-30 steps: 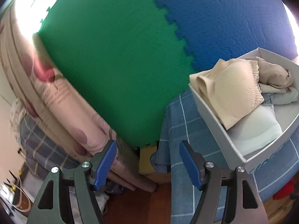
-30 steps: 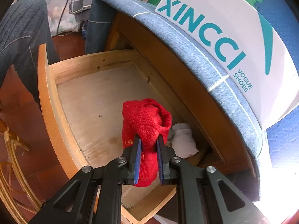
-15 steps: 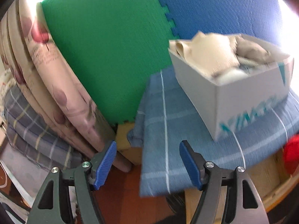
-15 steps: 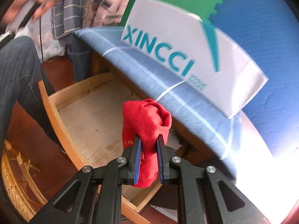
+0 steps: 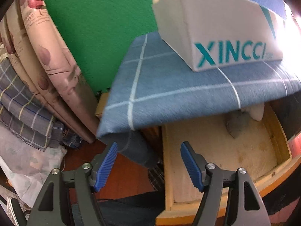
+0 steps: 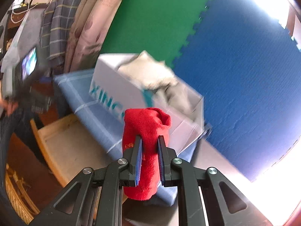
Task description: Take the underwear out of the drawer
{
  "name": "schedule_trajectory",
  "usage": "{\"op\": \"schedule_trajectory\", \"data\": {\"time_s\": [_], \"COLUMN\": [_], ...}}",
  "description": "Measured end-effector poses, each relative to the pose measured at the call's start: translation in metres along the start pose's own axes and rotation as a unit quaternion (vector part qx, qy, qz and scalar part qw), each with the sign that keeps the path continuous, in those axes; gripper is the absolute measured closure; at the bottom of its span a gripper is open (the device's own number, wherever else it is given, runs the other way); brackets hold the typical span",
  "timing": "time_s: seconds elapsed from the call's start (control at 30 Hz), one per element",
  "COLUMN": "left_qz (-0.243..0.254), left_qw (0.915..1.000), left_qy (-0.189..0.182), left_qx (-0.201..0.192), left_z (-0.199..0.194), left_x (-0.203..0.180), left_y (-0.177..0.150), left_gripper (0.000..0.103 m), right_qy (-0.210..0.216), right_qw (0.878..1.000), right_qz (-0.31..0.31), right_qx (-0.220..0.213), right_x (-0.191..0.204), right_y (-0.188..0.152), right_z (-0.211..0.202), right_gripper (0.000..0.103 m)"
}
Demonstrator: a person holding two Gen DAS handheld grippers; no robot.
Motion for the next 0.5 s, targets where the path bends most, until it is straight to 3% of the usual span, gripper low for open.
{"op": "schedule_trajectory", "data": {"time_s": [0.2, 0.5], "left_qz": [0.023, 0.040], "left_qw": [0.9997, 0.9990], "left_qy": [0.003, -0.002], "left_qx": [0.009, 0.018], "left_z": [0.016, 0.027], "left_x": [-0.016, -0.025], "left_y": [-0.014, -0.018], "left_gripper": [0.031, 0.031], "right_qy": [-0.026, -0.049], "right_qw": [0.999, 0.997], "right_qz": [0.007, 0.003], "right_qx": [-0.029, -0.053], "right_x": [-0.022, -0.034], "right_y": [0.042, 0.078], "right_z": [-0.013, -0.025], "right_gripper": [0.089, 0.089]}}
Point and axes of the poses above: each gripper's, at about its wrist camera, not at the fingertips, and z roughly the way its jaws point, x to its left, y to its top, the point moved 1 cm from there along z, roughly the way its jaws point, and after that the axes turned 8 degrees about x, right-handed, at the moved point
